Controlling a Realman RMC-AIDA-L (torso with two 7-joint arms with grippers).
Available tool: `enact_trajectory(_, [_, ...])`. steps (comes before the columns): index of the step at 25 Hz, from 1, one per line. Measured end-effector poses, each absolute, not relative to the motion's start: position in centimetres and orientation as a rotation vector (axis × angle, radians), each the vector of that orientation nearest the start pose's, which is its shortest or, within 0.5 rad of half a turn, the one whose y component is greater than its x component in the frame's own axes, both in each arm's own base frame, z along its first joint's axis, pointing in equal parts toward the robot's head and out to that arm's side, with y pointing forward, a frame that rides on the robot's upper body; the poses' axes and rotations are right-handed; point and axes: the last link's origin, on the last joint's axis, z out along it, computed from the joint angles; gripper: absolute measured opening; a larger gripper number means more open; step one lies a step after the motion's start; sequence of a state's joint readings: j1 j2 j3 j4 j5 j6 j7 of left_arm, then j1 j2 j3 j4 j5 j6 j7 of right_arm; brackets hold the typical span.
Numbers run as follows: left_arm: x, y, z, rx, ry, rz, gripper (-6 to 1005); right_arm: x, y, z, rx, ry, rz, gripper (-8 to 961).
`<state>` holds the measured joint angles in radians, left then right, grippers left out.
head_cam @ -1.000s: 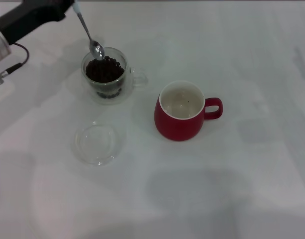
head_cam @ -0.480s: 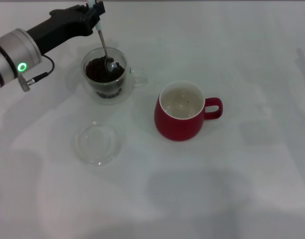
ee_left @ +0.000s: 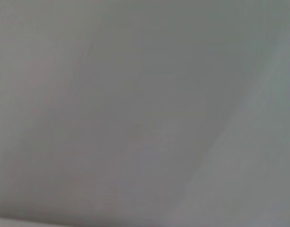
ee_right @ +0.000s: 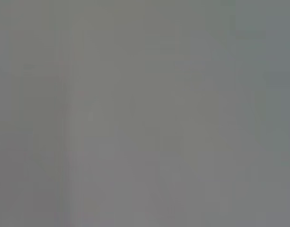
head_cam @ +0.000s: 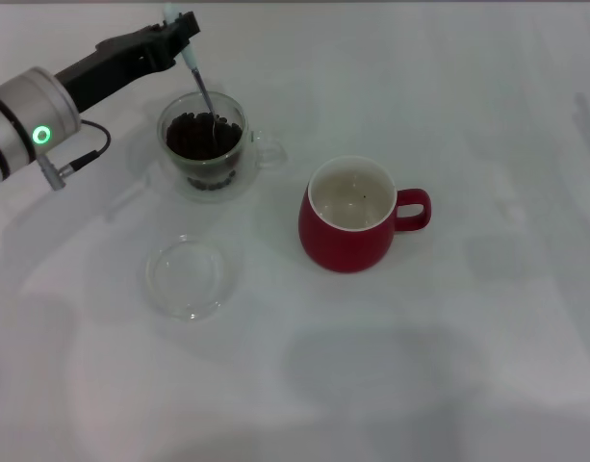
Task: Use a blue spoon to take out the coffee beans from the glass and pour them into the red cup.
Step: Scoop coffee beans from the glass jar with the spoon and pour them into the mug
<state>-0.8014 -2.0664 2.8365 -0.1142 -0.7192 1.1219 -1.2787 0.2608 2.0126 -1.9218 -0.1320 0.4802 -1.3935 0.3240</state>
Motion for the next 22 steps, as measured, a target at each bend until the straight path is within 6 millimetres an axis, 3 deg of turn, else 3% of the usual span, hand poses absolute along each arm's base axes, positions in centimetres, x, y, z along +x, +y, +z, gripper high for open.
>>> enact_trajectory(8, [-26.2, 39.2, -4.0, -2.026, -1.411, -1.057, 135, 37.2, 27.4, 4.6, -1.447, 0.527, 0.812, 858])
enact_trajectory(22, [-27.7, 38.4, -2.7, -1.863, -1.577, -1.195, 136, 37.0, 27.5, 4.5, -1.454, 0.522, 0.824, 857])
